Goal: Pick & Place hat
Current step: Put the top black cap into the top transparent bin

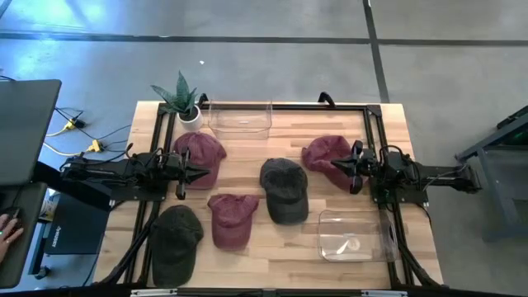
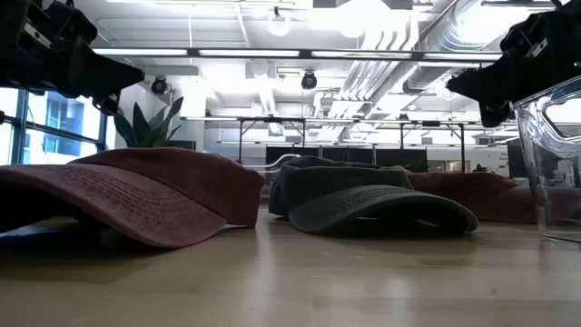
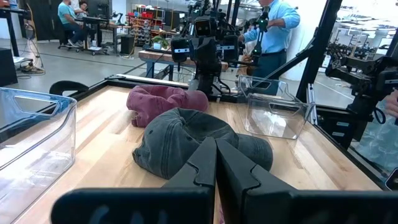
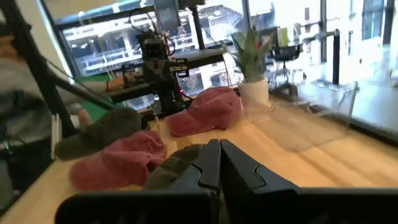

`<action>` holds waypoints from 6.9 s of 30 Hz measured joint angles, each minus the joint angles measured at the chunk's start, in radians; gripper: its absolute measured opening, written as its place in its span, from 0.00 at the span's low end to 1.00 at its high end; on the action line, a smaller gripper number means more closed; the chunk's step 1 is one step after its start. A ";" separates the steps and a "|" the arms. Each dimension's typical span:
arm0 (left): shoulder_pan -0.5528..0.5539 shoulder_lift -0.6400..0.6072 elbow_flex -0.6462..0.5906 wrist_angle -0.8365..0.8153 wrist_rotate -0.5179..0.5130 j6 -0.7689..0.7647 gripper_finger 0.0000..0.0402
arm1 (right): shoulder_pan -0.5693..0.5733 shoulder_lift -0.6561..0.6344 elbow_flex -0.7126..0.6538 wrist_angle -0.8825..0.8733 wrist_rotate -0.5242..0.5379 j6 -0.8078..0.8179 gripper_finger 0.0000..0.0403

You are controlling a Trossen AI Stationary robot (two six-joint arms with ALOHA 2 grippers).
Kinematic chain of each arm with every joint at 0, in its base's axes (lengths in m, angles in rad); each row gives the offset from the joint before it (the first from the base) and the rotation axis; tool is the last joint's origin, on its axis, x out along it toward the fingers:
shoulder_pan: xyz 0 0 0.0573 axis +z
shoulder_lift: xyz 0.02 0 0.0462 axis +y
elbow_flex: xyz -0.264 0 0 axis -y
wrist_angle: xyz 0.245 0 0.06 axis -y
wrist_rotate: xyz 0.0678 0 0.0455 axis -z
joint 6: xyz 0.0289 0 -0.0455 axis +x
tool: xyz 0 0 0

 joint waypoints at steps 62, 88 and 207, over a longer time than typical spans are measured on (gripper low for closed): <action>0.001 0.866 0.316 0.654 -0.341 0.361 0.01 | -0.366 1.350 0.991 -0.355 -0.857 -0.209 0.02; 0.246 1.625 1.269 -0.272 0.266 0.514 0.84 | -0.289 1.380 0.991 -0.420 -0.857 -0.445 0.02; 0.281 1.608 1.170 -0.293 0.863 0.516 0.04 | -0.110 1.206 0.863 -0.291 -0.752 -0.360 0.13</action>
